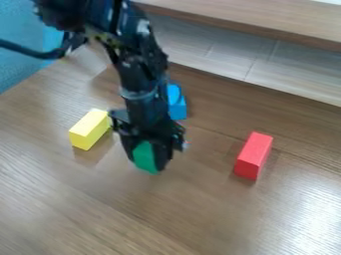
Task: Move the green block from the yellow block to the middle of the table
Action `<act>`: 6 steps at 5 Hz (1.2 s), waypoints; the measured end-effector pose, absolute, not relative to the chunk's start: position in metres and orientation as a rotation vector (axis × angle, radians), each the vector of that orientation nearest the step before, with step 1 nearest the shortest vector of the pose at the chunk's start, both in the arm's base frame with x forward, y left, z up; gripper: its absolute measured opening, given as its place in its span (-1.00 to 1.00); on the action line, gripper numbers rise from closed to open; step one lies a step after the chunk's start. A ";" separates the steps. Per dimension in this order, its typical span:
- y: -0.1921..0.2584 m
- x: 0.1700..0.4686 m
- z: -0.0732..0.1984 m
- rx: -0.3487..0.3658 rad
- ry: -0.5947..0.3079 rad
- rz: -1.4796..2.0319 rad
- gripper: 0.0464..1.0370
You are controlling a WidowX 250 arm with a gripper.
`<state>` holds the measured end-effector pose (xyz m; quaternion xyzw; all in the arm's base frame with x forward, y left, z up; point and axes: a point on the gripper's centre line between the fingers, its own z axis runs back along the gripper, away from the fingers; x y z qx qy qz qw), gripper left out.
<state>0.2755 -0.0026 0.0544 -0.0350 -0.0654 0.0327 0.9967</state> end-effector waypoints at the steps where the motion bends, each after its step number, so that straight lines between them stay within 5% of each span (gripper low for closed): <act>1: -0.017 0.268 0.048 -0.069 -0.119 0.036 0.10; 3: -0.030 0.259 0.036 -0.061 -0.105 0.006 0.27; 4: -0.023 0.260 0.032 -0.049 -0.099 0.017 0.84; 6: -0.021 0.258 0.044 -0.047 -0.112 0.016 0.93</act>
